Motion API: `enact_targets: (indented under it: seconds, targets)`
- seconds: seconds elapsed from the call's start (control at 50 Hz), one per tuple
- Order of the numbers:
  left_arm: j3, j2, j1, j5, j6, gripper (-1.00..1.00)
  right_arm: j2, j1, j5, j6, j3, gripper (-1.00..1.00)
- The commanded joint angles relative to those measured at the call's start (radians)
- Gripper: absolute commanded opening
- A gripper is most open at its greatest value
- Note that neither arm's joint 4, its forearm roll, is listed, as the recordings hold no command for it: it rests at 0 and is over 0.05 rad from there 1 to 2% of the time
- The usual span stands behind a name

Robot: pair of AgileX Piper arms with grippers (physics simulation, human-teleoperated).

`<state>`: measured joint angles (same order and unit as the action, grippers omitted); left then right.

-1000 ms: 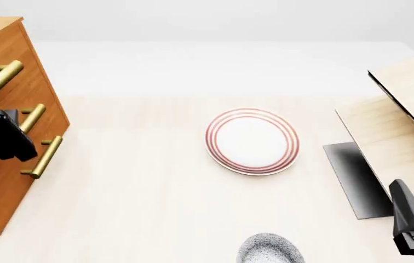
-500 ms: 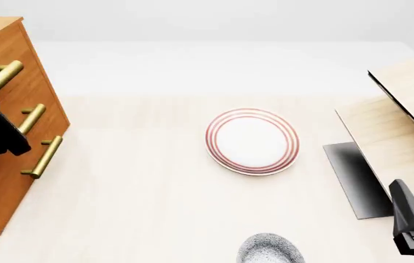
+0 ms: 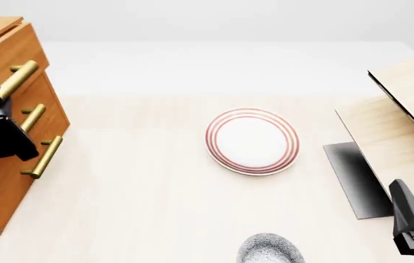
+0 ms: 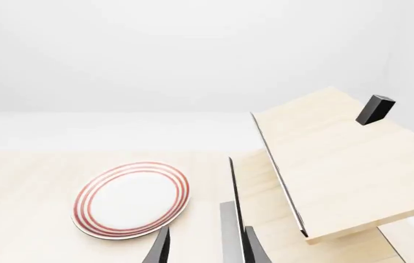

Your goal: Open the top drawer of the cabinet and put the bowl in it.

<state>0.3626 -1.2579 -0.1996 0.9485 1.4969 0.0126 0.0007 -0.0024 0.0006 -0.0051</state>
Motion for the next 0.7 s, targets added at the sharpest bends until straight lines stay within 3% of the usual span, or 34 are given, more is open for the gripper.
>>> enact_targets:
  seconds: [0.02, 0.7]
  targets:
    - [-0.060, 0.047, 0.022, -0.019, 0.016, -1.00, -0.003, 0.000, 0.000, 0.000, 0.001, 1.00]
    - [-0.015, 0.050, 0.180, -0.062, 0.060, -1.00, -0.003, 0.000, 0.000, 0.000, 0.001, 1.00]
